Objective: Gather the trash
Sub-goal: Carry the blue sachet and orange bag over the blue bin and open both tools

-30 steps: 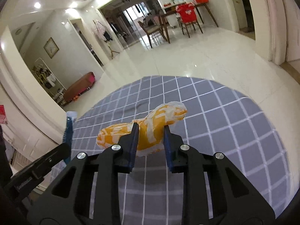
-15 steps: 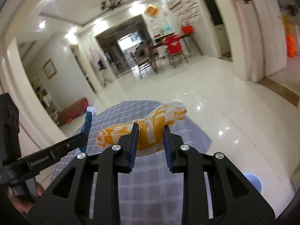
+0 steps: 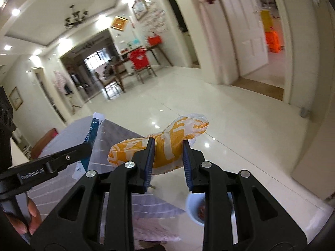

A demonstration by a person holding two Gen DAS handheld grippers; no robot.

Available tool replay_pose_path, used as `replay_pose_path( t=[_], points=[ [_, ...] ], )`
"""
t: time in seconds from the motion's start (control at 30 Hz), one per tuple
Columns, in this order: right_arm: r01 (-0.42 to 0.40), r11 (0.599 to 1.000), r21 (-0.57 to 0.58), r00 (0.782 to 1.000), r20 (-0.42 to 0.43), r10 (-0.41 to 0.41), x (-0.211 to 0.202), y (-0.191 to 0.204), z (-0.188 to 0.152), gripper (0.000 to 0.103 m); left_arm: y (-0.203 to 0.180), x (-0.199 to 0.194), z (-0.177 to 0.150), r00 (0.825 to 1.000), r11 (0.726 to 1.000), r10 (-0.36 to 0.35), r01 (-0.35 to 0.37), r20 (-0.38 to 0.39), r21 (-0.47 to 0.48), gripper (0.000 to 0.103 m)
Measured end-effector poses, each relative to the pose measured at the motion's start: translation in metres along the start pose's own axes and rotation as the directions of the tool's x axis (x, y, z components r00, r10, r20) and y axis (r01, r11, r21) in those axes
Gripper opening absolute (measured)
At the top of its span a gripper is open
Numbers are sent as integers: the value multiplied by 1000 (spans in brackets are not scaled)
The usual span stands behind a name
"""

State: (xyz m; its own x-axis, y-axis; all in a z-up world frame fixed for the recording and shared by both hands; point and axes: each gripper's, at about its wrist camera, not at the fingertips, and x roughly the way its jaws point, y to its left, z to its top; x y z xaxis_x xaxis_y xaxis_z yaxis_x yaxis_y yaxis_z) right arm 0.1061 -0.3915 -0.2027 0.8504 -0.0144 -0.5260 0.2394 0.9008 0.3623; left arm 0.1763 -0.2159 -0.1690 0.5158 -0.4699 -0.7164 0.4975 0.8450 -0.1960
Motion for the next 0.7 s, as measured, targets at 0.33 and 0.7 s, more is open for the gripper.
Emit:
replay_pose_path(
  t=[0.33, 0.7],
  points=[
    [73, 989, 126, 994, -89, -62, 53, -71, -26, 61, -18, 79, -12, 991, 999, -8, 12, -132, 30, 10],
    [103, 980, 169, 988, -128, -82, 52, -93, -43, 64, -23, 120, -28, 975, 999, -3, 13, -222, 46, 10]
  ],
)
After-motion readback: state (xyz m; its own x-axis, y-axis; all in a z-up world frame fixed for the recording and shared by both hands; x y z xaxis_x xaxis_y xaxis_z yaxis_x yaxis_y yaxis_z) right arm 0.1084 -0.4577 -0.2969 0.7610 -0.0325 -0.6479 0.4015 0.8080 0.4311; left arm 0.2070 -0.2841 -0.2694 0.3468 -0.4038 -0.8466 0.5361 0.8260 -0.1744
